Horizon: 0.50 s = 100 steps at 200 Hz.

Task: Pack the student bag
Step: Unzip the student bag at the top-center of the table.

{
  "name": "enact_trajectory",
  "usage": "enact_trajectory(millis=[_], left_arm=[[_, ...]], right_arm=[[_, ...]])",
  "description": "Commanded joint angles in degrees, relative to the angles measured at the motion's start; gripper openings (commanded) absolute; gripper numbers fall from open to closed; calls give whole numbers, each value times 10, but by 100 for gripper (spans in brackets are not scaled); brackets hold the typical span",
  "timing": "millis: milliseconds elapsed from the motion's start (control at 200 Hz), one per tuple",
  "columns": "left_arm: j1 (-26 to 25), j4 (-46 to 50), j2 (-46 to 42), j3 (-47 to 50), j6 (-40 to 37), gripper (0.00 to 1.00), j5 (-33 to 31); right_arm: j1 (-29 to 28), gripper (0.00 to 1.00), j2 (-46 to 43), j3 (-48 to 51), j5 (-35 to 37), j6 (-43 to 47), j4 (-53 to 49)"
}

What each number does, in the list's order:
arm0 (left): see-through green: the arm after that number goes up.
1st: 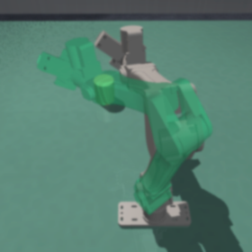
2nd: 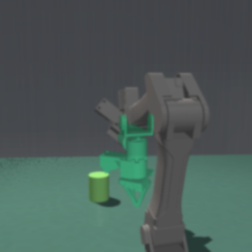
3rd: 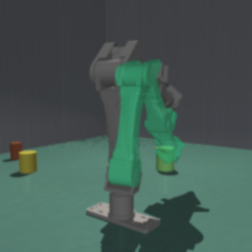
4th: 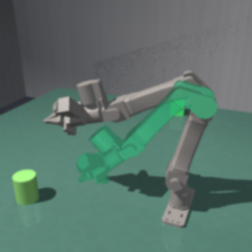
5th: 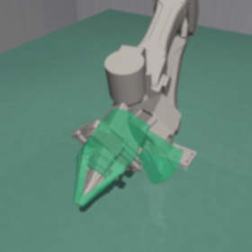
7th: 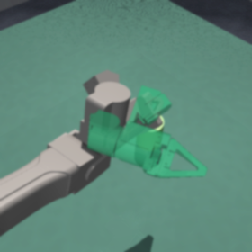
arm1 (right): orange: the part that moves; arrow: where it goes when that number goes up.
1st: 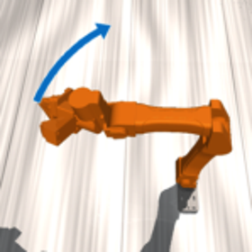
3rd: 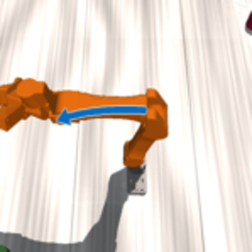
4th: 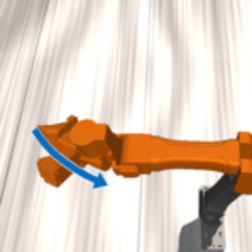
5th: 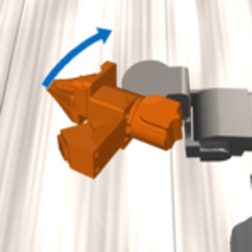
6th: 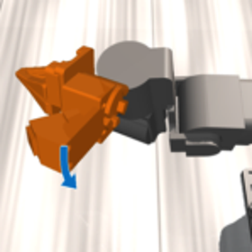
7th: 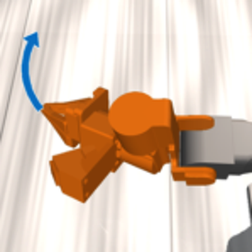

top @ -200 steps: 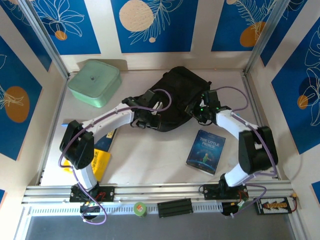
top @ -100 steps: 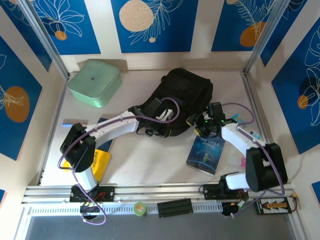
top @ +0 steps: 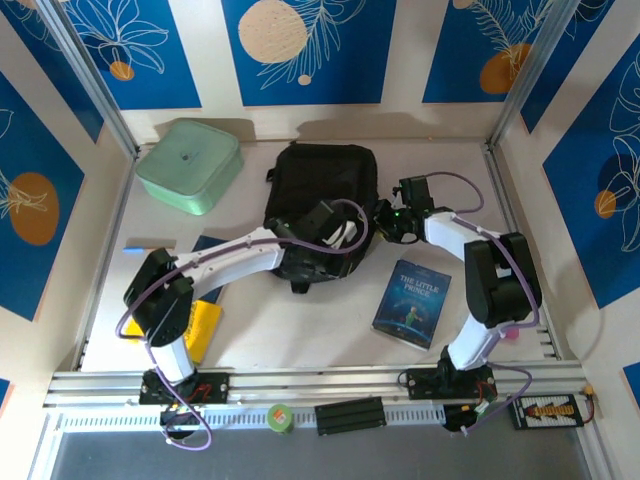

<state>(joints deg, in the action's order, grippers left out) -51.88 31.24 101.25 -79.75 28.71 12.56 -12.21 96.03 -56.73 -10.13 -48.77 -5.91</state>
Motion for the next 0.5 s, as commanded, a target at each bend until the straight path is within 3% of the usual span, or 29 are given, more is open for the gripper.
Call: enact_trajectory(millis=[0, 130, 250, 495], left_arm=[[-6, 30, 25, -56, -29, 0, 1], [-5, 63, 70, -126, -45, 0, 32], [-5, 95, 106, -177, -51, 0, 42], [-3, 104, 107, -169, -57, 0, 35]], right_arm=[[8, 67, -83, 31, 54, -19, -50], [7, 75, -166, 73, 62, -76, -125], [9, 78, -219, 123, 25, -130, -127], [3, 74, -187, 116, -30, -157, -107]])
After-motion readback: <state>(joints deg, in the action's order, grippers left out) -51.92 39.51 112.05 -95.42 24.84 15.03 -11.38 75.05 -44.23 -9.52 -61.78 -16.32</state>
